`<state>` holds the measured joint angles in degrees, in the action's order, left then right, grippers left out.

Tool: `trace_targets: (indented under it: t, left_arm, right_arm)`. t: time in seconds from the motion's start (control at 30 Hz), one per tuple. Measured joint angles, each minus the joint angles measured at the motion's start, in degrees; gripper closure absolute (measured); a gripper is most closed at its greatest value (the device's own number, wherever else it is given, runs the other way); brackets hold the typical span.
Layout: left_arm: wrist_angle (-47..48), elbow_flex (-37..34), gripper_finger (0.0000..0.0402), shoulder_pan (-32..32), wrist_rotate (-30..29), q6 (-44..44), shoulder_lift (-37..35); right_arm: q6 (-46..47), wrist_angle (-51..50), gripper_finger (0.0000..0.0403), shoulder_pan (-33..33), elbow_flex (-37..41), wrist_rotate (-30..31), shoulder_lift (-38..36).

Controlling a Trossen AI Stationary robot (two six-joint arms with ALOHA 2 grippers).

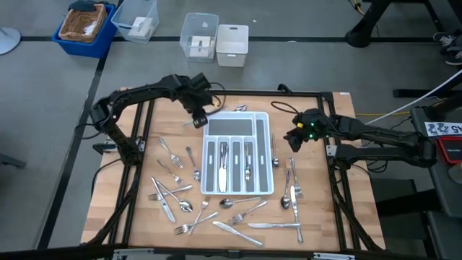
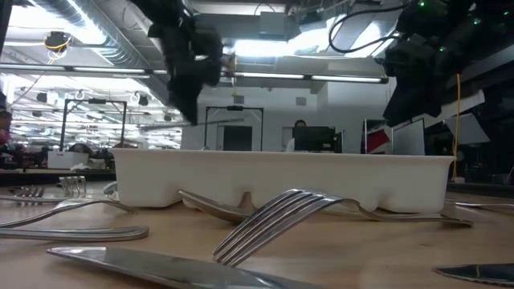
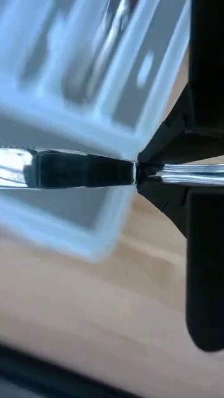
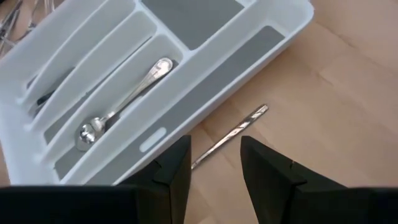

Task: Sort silverware
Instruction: Put the silver table knife into the white cutlery tray

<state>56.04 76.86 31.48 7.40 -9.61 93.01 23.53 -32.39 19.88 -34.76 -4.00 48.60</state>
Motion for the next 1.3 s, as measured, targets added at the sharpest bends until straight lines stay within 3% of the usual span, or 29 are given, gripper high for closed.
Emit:
trace_targets:
  t: [0.13, 0.4, 0.67, 0.9, 1.07, 1.3]
  left_arm:
    - [-3.0, 0.4, 0.0372, -4.3, 5.0, -7.9, 0.0]
    - [-14.7, 0.4, 0.0371, -16.0, 5.8, -25.4, 0.0]
    - [-21.8, 0.4, 0.0365, -25.6, 5.7, -47.5, 0.2]
    - [-17.0, 0.4, 0.0364, -28.0, 4.9, -54.0, 3.5]
    - [-15.8, 0.4, 0.0364, -28.5, 0.7, -65.1, 7.1]
    - [-13.5, 0.4, 0.0364, -28.5, 0.2, -75.3, 11.3]
  right_arm:
    - [-0.1, 0.0, 0.0263, 0.0, 0.0, 2.2, 0.0]
    - [0.7, 0.0, 0.0263, 0.0, 0.0, 3.4, 0.0]
    - [15.2, -0.5, 0.0263, 0.0, 0.0, 3.4, 0.0]
    - [27.3, -0.7, 0.0263, 0.0, 0.0, 3.4, 0.0]
    - [27.7, -0.7, 0.0263, 0.0, 0.0, 3.4, 0.0]
    - [27.7, -0.7, 0.0263, 0.0, 0.0, 3.4, 0.0]
